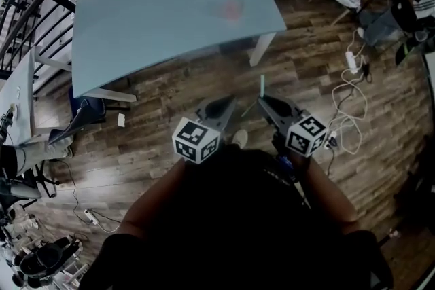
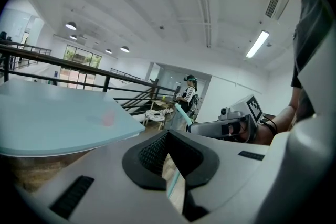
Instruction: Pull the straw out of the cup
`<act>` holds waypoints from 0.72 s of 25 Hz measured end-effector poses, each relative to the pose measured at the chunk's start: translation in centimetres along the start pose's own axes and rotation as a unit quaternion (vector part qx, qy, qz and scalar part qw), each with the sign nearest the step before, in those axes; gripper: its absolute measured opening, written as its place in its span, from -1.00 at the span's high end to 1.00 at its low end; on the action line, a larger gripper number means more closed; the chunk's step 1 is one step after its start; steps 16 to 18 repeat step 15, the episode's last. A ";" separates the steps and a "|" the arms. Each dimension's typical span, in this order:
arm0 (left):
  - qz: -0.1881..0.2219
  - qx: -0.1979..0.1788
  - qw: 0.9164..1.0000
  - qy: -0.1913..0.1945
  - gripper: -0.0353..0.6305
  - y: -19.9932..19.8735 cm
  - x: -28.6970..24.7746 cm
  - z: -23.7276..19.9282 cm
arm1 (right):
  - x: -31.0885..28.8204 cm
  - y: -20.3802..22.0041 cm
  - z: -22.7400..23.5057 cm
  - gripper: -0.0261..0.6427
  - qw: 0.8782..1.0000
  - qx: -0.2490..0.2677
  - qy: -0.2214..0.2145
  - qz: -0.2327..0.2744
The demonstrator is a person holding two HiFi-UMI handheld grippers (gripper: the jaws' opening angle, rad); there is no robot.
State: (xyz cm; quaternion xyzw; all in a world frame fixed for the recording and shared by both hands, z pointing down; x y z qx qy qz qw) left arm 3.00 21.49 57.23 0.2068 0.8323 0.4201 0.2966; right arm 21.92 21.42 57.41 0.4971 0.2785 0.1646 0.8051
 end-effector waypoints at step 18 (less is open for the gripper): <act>-0.005 0.014 1.000 0.007 0.85 -0.7 -2.0 -0.2 | -0.6 -0.9 1.9 0.80 1.000 -0.006 -0.006 0.006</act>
Point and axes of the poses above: the fingertips, and each gripper's own axes: x backward along the fingers, z to its right, y out of its underside, the point moved 8 cm from there along x, backward along the fingers, and after that the axes turned 9 degrees about x, right-handed, at the moved point
